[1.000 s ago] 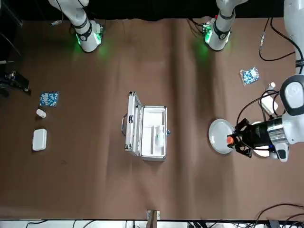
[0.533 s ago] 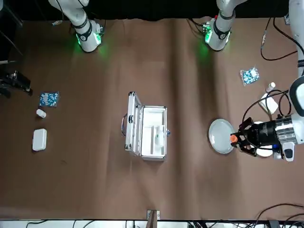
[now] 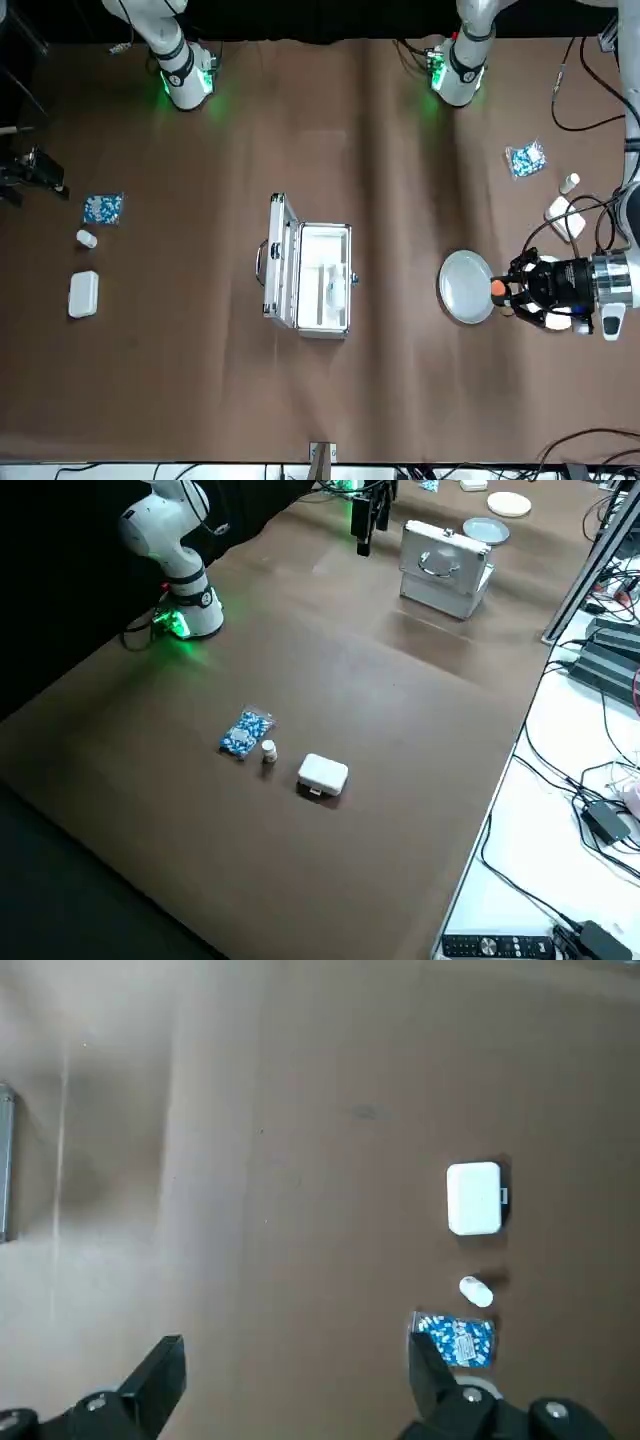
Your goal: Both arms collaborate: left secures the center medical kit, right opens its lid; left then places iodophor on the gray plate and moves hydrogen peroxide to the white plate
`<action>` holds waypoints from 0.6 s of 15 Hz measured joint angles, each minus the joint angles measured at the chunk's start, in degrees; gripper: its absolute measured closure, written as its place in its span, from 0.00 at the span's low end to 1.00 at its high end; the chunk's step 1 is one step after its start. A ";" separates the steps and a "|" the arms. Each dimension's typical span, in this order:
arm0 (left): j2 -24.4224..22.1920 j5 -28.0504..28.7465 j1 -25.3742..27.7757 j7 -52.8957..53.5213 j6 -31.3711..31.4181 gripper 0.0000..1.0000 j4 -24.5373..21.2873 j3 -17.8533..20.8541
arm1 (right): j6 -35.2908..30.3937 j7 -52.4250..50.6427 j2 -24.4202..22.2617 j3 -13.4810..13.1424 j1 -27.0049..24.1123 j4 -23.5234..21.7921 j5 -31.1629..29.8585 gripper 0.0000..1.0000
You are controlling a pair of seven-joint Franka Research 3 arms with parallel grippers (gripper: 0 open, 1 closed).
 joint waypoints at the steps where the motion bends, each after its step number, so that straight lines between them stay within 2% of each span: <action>1: 1.44 -1.34 0.95 1.81 -0.97 0.67 -0.09 0.01 | -0.01 -0.01 0.00 -0.03 0.00 0.00 0.02 0.01; 5: 6.99 -6.23 3.47 8.00 -5.14 0.67 -0.29 0.05 | -0.05 -0.02 0.00 -0.03 0.00 0.00 0.05 0.01; 9: 12.28 -7.42 5.14 12.84 -7.26 0.67 -0.44 0.08 | -0.09 -0.06 0.00 -0.03 0.00 -0.01 0.08 0.01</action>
